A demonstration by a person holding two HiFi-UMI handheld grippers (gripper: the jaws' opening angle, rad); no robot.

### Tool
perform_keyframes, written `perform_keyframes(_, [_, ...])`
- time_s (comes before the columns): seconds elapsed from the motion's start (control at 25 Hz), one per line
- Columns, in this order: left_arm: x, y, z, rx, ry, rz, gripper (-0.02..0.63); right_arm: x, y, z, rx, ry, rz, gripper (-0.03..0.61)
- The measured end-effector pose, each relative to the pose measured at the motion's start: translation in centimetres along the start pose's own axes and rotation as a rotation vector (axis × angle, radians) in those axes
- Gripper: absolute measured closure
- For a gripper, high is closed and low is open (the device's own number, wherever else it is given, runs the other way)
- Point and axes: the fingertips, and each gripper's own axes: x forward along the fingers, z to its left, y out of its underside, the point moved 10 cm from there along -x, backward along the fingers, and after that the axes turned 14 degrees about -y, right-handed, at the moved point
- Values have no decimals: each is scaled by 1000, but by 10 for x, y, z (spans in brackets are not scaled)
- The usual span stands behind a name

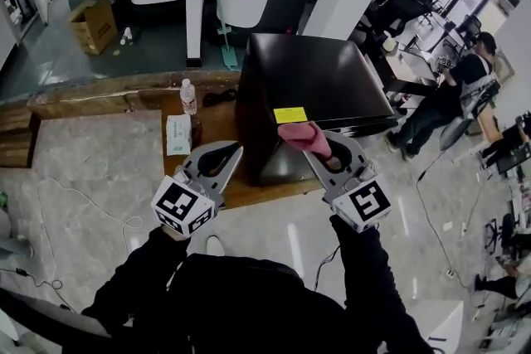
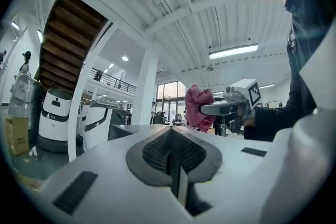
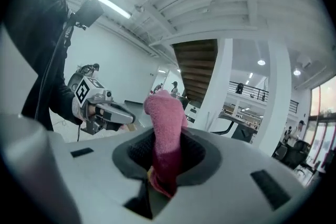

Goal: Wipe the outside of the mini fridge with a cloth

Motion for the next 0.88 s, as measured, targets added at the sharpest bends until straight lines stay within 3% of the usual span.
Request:
perform_keyframes(0.2, [41, -15, 27, 11, -17, -21, 607, 34, -17, -62, -115, -22, 148, 491])
perform_keyframes(0.44, [101, -42, 45, 44, -77, -8, 607, 74, -19, -136, -252, -141, 324, 494])
perform_keyframes(0.6, [138, -62, 48, 61, -158, -6, 607, 98, -18, -187, -284, -232, 424, 495])
perform_keyframes(0.88, [218, -65, 39, 66, -276, 14, 607, 143, 0, -293, -290, -388, 565, 495])
